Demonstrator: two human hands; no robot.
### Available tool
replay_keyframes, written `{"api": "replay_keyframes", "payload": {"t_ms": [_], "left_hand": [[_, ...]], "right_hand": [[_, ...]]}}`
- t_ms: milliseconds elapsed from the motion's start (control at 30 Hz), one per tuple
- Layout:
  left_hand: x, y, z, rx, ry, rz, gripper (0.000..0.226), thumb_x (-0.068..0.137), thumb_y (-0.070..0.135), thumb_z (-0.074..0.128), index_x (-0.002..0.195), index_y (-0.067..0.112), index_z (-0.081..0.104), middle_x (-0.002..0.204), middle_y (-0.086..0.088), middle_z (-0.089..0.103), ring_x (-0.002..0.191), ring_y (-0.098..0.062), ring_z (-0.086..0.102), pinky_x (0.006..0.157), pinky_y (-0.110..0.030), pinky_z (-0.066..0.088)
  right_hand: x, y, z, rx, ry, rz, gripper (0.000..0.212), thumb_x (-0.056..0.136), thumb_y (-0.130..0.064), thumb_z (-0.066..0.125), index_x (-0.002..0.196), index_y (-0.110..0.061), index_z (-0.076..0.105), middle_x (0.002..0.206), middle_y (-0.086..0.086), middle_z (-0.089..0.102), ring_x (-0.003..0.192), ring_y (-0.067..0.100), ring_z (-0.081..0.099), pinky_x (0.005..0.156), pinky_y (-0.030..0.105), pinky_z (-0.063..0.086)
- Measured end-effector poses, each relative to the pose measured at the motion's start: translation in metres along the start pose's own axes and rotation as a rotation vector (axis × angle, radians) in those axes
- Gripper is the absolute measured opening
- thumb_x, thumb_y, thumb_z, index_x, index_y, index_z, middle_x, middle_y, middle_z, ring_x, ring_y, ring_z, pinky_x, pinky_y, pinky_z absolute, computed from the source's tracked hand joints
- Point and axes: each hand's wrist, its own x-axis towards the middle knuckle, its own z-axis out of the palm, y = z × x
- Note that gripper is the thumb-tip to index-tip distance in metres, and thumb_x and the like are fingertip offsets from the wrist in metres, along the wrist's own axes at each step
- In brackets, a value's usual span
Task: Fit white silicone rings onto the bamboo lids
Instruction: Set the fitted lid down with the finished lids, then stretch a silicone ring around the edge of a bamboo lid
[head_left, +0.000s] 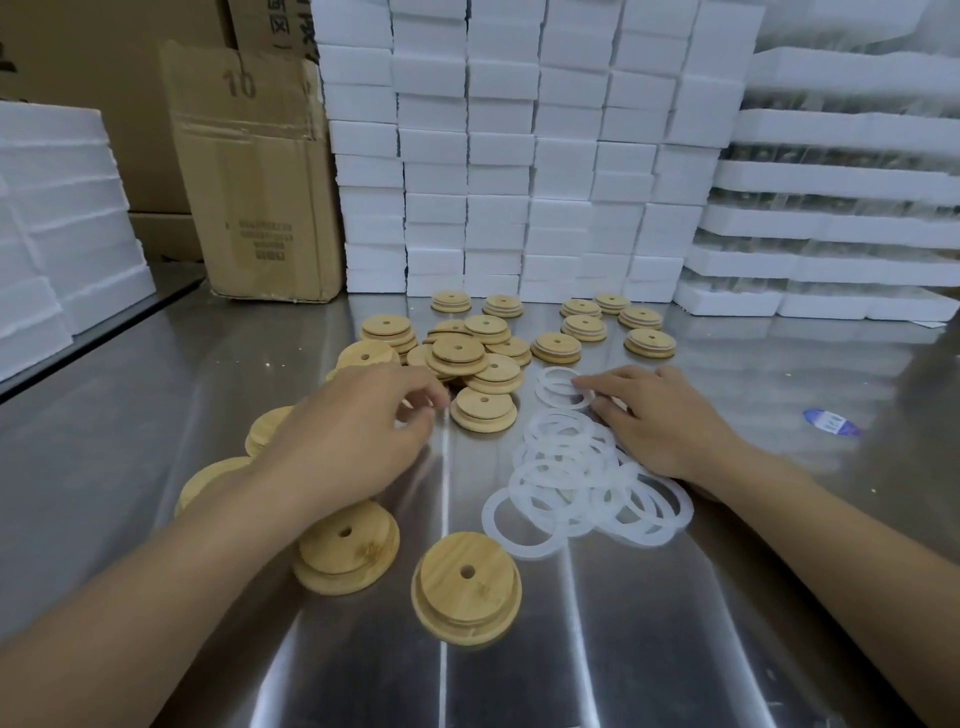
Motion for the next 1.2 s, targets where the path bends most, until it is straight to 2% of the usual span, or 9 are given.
{"api": "replay_keyframes", "payload": {"t_ms": [133,267,500,667,800,900,967,1067,1200], "left_hand": [[0.004,-0.01,-0.019,0.113,0.063,-0.067,0.018,0.099,0.036,0.062,0.103,0.051,0.071,0.098,0.024,0.069,0.095,-0.004,0.066,0.083,-0.042,0.06],[0.008,-0.028,-0.037,0.332,0.043,-0.167,0.017,0.095,0.05,0.062,0.112,0.052,0.065,0.108,0.019,0.062,0.104,-0.017,0.064,0.083,-0.044,0.058],[0.011,-0.043,-0.032,0.391,-0.132,-0.335,0.034,0.093,0.059,0.067,0.125,0.046,0.062,0.125,0.005,0.068,0.114,-0.025,0.063,0.092,-0.045,0.058],[0.013,-0.045,-0.037,0.315,-0.138,-0.369,0.032,0.092,0.052,0.075,0.121,0.041,0.067,0.126,0.002,0.068,0.114,-0.025,0.064,0.095,-0.046,0.058],[0.007,-0.022,-0.042,0.218,-0.112,-0.118,0.034,0.087,0.062,0.076,0.117,0.047,0.068,0.117,0.019,0.065,0.112,-0.011,0.064,0.09,-0.038,0.055],[-0.005,0.013,-0.049,-0.109,-0.566,0.086,0.054,0.066,0.078,0.083,0.114,0.057,0.069,0.11,0.028,0.066,0.102,0.007,0.063,0.077,-0.014,0.052],[-0.011,0.031,-0.043,-0.114,-0.797,0.176,0.067,0.054,0.079,0.088,0.115,0.06,0.067,0.112,0.031,0.064,0.097,0.007,0.062,0.073,-0.009,0.052],[-0.015,0.043,-0.024,-0.067,-0.794,0.231,0.066,0.051,0.06,0.101,0.109,0.054,0.071,0.105,0.021,0.066,0.091,-0.01,0.066,0.075,-0.011,0.055],[-0.018,0.042,-0.026,-0.042,-0.701,0.27,0.055,0.064,0.064,0.095,0.111,0.056,0.069,0.11,0.028,0.064,0.096,-0.003,0.065,0.085,-0.029,0.061]], "right_hand": [[0.001,0.0,0.0,0.051,0.112,-0.006,0.025,0.107,-0.045,0.05,0.122,-0.039,0.069,0.117,-0.008,0.066,0.109,0.021,0.058,0.083,0.039,0.051],[-0.001,0.003,0.0,0.113,0.162,0.006,0.008,0.1,-0.046,0.064,0.095,-0.041,0.068,0.102,-0.015,0.061,0.092,0.009,0.058,0.068,0.033,0.048],[-0.002,0.001,-0.002,0.17,0.351,-0.014,0.013,0.107,-0.035,0.055,0.101,-0.028,0.065,0.101,-0.007,0.064,0.088,0.015,0.06,0.076,0.041,0.053],[-0.01,-0.008,-0.01,0.356,0.533,-0.007,0.015,0.106,-0.039,0.05,0.097,-0.032,0.059,0.069,-0.012,0.058,0.064,0.009,0.053,0.057,0.033,0.04],[-0.018,-0.022,-0.016,0.438,0.558,-0.055,0.015,0.106,-0.039,0.051,0.094,-0.032,0.057,0.065,-0.009,0.058,0.062,0.014,0.053,0.053,0.035,0.039],[-0.023,-0.034,-0.019,0.459,0.558,-0.101,0.015,0.107,-0.036,0.053,0.095,-0.029,0.058,0.069,-0.011,0.059,0.061,0.014,0.054,0.055,0.037,0.043],[-0.025,-0.04,-0.019,0.468,0.549,-0.124,0.015,0.107,-0.034,0.054,0.097,-0.026,0.06,0.07,-0.01,0.059,0.062,0.015,0.055,0.056,0.038,0.045],[-0.029,-0.047,-0.019,0.476,0.552,-0.157,0.014,0.107,-0.031,0.056,0.096,-0.026,0.062,0.063,-0.007,0.055,0.065,0.016,0.054,0.06,0.041,0.048],[-0.033,-0.056,-0.023,0.462,0.572,-0.199,0.015,0.107,-0.032,0.056,0.095,-0.027,0.063,0.072,-0.008,0.059,0.073,0.015,0.055,0.065,0.036,0.048]]}}
